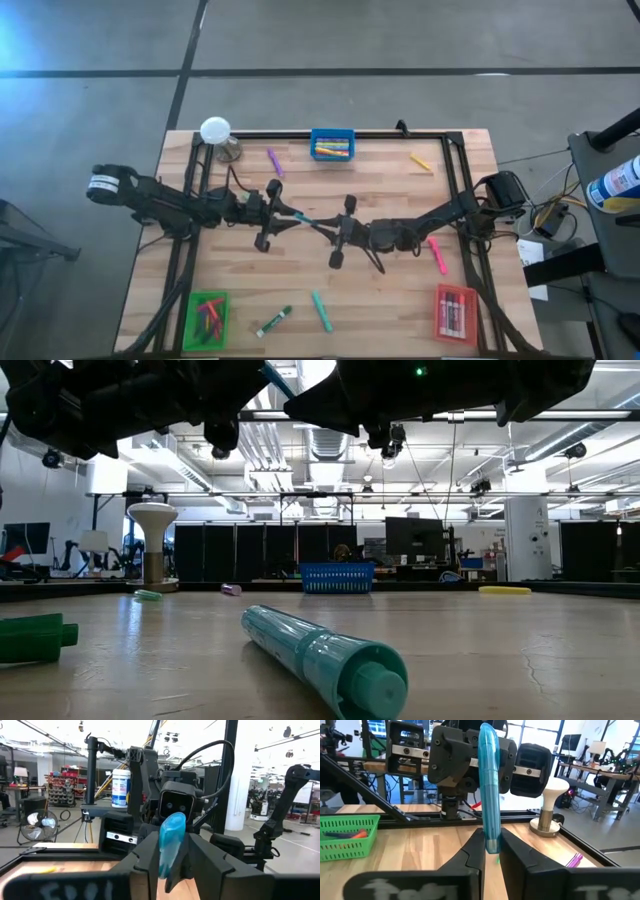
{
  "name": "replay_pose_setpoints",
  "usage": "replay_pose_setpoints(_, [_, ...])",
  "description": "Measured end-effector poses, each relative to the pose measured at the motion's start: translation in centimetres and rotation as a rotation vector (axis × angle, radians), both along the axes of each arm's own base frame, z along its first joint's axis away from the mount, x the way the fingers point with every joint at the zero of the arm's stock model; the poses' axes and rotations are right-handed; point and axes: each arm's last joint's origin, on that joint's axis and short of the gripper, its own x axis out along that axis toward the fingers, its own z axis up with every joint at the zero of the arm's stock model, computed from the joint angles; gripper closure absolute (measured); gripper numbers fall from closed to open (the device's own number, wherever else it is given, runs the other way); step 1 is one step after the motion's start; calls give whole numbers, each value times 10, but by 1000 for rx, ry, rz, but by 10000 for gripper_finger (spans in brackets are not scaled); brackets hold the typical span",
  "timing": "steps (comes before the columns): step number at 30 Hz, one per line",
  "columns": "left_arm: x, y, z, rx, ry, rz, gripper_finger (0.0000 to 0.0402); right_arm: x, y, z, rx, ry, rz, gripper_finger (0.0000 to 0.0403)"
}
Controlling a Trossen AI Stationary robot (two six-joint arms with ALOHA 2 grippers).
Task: Pick & Place Markers
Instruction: Put the blue pen into the green bin
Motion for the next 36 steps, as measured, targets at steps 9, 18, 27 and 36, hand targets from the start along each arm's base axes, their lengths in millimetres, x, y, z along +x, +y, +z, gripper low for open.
replay_pose_setpoints(9, [3,-1,7,4,-23,-24,304,1,1,-1,1,7,57,369])
replay_pose_setpoints(18, [8,-2,6,56,25,-37,314,1,2,0,3,-1,72,369])
replay_pose_setpoints(27, [8,-3,6,72,21,-38,358,1,2,0,7,-4,76,350])
replay_pose_setpoints(36, [5,-3,30,28,118,-56,364,0,2,-2,-7,22,76,284])
